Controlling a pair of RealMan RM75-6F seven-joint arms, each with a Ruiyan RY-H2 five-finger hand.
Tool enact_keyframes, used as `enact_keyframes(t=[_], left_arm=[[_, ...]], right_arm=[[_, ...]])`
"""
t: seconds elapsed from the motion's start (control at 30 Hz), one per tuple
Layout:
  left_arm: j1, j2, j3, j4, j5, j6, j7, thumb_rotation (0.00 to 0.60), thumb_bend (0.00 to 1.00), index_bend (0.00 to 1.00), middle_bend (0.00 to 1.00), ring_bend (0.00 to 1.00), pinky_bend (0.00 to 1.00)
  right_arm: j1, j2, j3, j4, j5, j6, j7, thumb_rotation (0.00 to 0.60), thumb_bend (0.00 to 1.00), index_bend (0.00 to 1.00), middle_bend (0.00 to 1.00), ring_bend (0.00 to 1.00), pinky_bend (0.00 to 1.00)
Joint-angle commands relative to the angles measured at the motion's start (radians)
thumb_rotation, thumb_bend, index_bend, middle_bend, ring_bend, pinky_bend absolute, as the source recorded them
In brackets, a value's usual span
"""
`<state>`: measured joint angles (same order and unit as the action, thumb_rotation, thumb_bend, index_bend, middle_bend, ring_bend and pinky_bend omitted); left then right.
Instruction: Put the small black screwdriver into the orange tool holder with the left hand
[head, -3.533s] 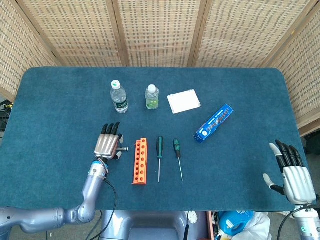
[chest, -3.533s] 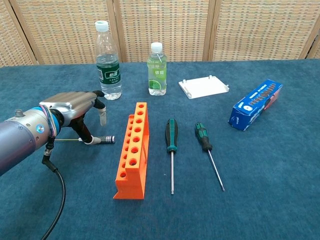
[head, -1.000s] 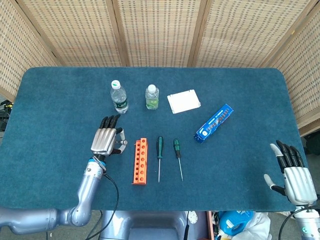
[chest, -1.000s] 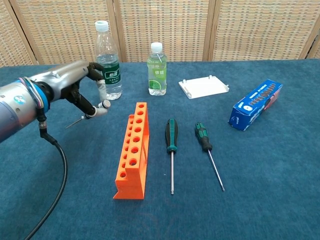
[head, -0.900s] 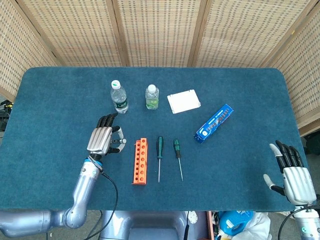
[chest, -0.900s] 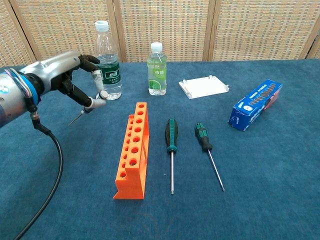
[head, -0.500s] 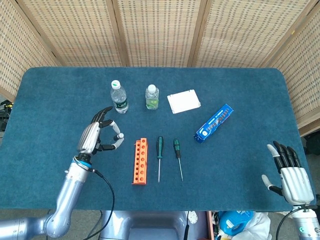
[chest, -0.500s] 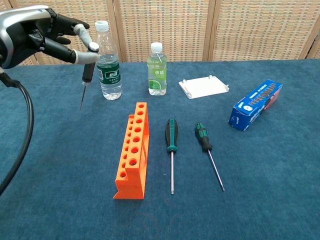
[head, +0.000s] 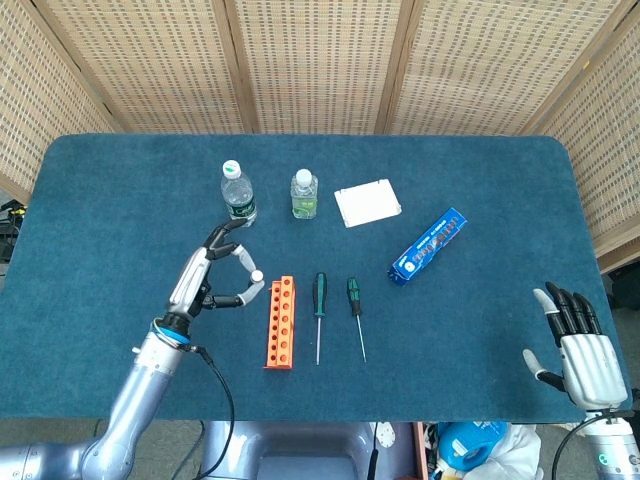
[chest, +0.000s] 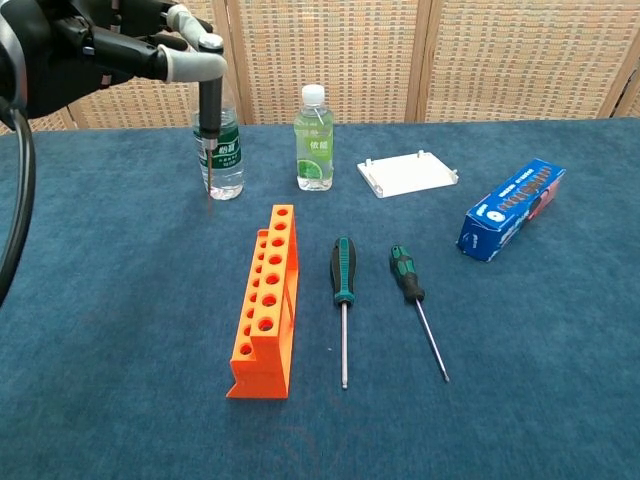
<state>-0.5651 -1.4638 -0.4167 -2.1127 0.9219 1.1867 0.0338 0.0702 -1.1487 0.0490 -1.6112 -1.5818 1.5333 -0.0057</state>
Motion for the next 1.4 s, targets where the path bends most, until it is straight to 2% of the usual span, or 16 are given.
enact_keyframes(t=[0.03, 0.2, 0.33, 0.53, 0.87, 1.4], left_arm=[[-0.01, -0.016, 0.019, 0.0, 0.011, -0.012, -0.008, 0.6, 0.4, 0.71, 0.12, 0.0, 0.0], [-0.025, -0.052, 0.045, 0.014, 0.042, -0.024, -0.022, 0.6, 0.4, 0.71, 0.12, 0.0, 0.0], [-0.03, -0.103, 0.061, 0.028, 0.09, -0.034, -0.091, 0.6, 0.4, 0.71, 0.13, 0.0, 0.0], [-0.026, -0.156, 0.093, 0.065, 0.164, -0.011, -0.125, 0.6, 0.4, 0.72, 0.13, 0.0, 0.0], [-0.009, -0.144, 0.093, 0.083, 0.194, -0.02, -0.208, 0.6, 0.4, 0.72, 0.13, 0.0, 0.0], [-0.005, -0.111, 0.088, 0.082, 0.177, -0.033, -0.226, 0.6, 0.41, 0.72, 0.13, 0.0, 0.0]], right_arm=[[-0.001, 0.001, 0.0, 0.0, 0.001, 0.001, 0.002, 0.6, 0.28, 0.0, 0.0, 0.0, 0.0], [0.001, 0.0, 0.001, 0.004, 0.005, -0.004, 0.008, 0.6, 0.28, 0.0, 0.0, 0.0, 0.0], [0.001, 0.0, 0.001, 0.004, 0.003, -0.002, 0.011, 0.6, 0.28, 0.0, 0.0, 0.0, 0.0], [0.001, 0.0, 0.003, 0.003, 0.0, 0.004, 0.024, 0.6, 0.28, 0.0, 0.0, 0.0, 0.0], [0.001, 0.0, 0.004, 0.006, 0.003, 0.002, 0.023, 0.6, 0.28, 0.0, 0.0, 0.0, 0.0], [0.004, -0.006, 0.003, 0.005, 0.002, -0.002, 0.014, 0.6, 0.28, 0.0, 0.0, 0.0, 0.0]])
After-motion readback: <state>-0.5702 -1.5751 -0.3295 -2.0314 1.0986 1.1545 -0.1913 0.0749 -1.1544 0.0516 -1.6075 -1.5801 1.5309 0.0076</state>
